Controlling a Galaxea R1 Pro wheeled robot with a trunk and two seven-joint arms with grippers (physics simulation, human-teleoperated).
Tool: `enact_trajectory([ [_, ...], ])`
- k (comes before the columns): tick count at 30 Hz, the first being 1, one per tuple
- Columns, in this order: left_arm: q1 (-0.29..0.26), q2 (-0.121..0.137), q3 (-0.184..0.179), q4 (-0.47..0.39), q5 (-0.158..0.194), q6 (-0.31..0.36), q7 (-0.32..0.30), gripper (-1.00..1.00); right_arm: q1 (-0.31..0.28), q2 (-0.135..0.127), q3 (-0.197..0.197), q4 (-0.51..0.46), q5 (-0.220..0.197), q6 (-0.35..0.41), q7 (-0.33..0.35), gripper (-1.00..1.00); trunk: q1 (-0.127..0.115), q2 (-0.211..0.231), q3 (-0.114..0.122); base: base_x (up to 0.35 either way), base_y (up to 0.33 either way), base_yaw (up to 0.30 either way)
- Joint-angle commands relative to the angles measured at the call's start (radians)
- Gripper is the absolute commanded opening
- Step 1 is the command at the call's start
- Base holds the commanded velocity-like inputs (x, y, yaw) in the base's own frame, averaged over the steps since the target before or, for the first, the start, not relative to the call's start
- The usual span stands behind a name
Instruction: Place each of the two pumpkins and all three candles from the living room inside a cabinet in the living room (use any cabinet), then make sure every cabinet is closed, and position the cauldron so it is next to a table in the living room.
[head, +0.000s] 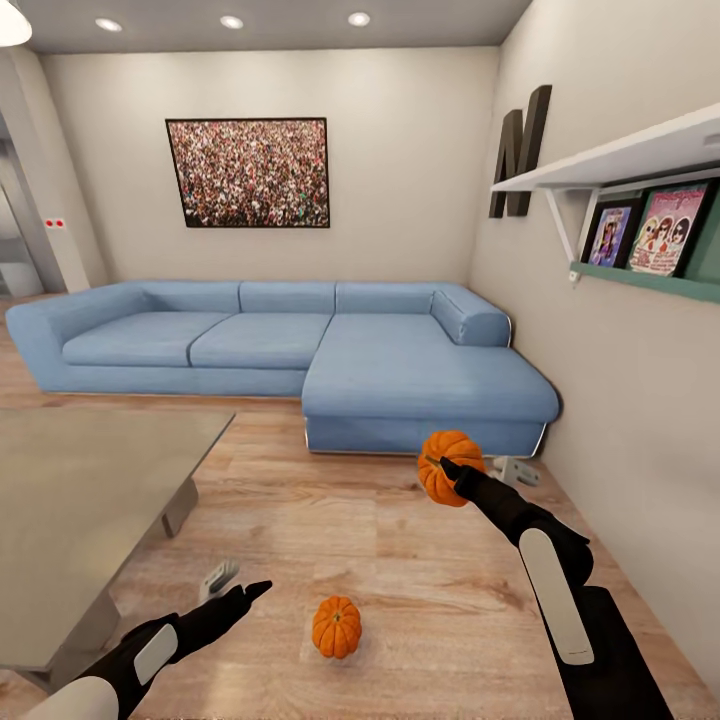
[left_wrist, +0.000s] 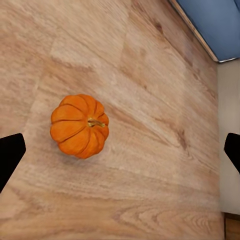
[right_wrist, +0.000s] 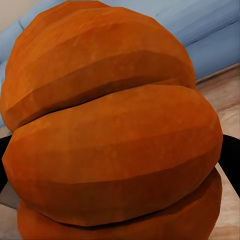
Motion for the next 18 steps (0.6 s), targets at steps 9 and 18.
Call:
enact_trajectory([
  [9,0.0,0.001,-0.005,-0.001,0.011,0.008,-0.005,1.0,-0.001,0.0,-0.001,-0.001,-0.014,0.002,-0.005,-1.0,0.034,-0.063,-0.029,0.0,0.0,0.0],
  [18,0.0,0.001,-0.005,-0.001,0.011,0.011,-0.006,1.0,-0.001,0.0,-0.001,-0.001,-0.014,0.002,-0.006,-1.0,0.038,-0.065,-0.064,0.0,0.0,0.0],
])
